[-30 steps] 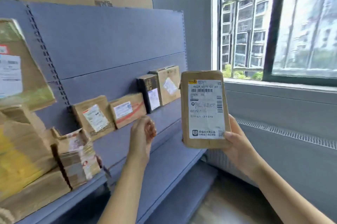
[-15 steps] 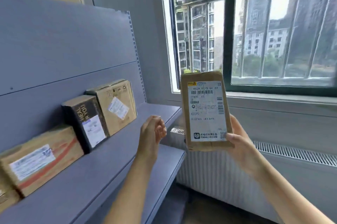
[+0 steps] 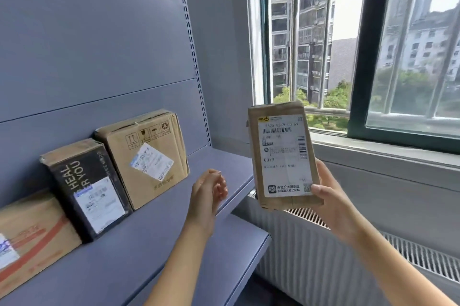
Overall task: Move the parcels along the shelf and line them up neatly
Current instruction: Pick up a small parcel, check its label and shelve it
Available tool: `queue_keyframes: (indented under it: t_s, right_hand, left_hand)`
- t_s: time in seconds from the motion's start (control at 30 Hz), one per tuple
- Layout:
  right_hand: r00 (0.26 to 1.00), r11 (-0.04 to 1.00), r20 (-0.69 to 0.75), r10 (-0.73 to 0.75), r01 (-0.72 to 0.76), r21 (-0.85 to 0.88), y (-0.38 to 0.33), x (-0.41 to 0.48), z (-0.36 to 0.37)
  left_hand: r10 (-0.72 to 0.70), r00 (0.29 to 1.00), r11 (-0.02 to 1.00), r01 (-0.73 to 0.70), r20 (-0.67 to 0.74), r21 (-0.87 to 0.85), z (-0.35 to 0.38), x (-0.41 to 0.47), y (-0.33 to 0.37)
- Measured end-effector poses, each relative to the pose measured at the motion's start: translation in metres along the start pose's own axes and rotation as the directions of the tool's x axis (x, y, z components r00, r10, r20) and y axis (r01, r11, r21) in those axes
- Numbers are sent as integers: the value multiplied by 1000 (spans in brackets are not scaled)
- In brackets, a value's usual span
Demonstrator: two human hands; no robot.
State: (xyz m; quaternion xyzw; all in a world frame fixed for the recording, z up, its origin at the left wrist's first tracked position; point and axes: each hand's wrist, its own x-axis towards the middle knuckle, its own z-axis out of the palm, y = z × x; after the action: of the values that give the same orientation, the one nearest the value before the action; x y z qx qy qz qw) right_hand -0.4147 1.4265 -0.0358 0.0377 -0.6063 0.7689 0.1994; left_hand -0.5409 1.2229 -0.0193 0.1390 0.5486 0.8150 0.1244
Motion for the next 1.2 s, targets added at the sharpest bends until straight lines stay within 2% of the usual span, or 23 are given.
queue_keyframes:
  t_s: [0.2,0.3,0.57,0.7,1.0,1.2]
  right_hand:
    - [981,997,182,70,-64,-37,19,106,-55]
    - [964,993,239,119,-115,-28,34,148,-81]
    - [917,981,350,193,-191,-42,75,215,-92]
    - [911,977,353,213,-209,-49,90,234,-91]
    - [865,966,432,254,-252,-65,126,255,-71]
    - [770,945,554,316,-308,-110,145,256,-50]
  left_hand:
    - [57,967,998,-59,-248,-3,17,74,-22]
    - [45,947,997,-24,-318,68,33,97,-39]
    - [-9,879,998,40,-477,56,30,130,-72]
    - [0,869,998,33,-494,57,25,147,-69]
    - [62,862,980,42,-503,193,-1,156,-61]
    - [63,813,970,86,-579,226,1,143,-67]
